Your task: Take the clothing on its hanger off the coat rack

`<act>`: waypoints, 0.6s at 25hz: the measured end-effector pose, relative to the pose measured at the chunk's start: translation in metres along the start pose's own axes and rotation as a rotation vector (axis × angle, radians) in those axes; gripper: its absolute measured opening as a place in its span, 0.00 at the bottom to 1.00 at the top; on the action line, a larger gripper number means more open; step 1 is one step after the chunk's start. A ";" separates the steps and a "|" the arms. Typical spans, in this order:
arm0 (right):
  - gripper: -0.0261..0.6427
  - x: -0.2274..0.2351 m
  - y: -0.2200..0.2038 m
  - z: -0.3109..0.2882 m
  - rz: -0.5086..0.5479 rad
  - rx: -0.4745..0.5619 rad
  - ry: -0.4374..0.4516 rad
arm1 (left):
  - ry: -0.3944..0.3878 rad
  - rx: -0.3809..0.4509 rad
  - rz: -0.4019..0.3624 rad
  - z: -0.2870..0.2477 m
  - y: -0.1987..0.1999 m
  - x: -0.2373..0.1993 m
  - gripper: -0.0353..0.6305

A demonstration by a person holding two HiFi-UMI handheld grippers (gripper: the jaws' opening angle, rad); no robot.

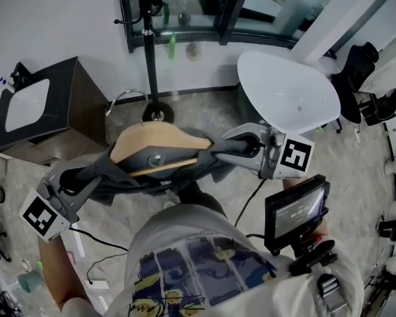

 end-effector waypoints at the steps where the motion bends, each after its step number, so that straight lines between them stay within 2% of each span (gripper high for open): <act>1: 0.13 0.000 -0.001 0.001 0.000 0.007 0.000 | -0.002 -0.005 -0.003 -0.002 -0.001 0.000 0.13; 15: 0.14 0.000 0.000 0.005 0.018 -0.001 -0.016 | -0.001 0.012 -0.016 -0.003 0.001 0.000 0.13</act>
Point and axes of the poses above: the fingertips, and each gripper's own axes: z backward along the fingers, x to its right, y out of its top, the point moved 8 cm from there along z, backward along the fingers, and after that the axes turned 10 degrees about -y, right-handed, at the moved point
